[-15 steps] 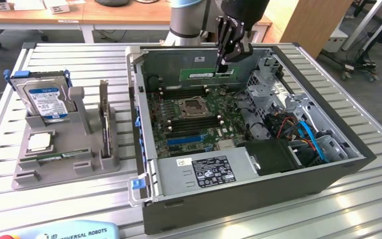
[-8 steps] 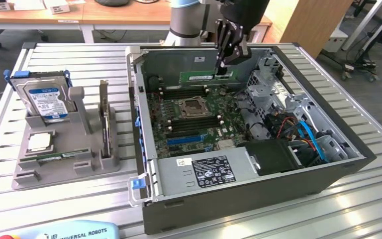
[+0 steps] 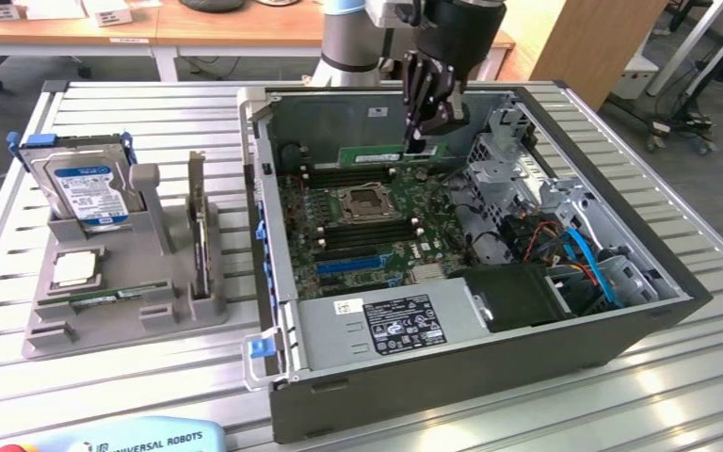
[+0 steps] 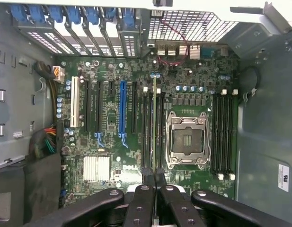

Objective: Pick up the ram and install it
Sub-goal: 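Pick up the ram and move it above insertion slot, then insert the ram into the slot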

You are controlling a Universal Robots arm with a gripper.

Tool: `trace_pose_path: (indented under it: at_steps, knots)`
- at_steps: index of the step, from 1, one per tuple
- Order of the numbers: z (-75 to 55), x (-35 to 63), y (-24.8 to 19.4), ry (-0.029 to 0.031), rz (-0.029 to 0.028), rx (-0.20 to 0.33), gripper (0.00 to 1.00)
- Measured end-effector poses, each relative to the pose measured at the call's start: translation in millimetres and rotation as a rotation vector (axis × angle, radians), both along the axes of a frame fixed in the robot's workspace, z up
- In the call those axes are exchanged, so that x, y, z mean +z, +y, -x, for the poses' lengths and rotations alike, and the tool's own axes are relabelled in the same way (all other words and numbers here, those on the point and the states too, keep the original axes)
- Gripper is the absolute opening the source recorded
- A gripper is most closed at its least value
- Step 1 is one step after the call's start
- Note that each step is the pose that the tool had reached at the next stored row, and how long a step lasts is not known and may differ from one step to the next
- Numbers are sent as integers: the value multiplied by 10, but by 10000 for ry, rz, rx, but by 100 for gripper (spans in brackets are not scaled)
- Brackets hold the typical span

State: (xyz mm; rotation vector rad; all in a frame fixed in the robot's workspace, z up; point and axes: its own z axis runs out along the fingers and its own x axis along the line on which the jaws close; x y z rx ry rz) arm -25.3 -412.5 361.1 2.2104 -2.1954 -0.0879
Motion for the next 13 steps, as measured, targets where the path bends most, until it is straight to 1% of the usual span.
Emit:
trace_pose_path:
  at_steps: [1,13]
  knots:
    - [0,-12,0,0,0,0,12]
    - [0,-13,0,0,1,0,12]
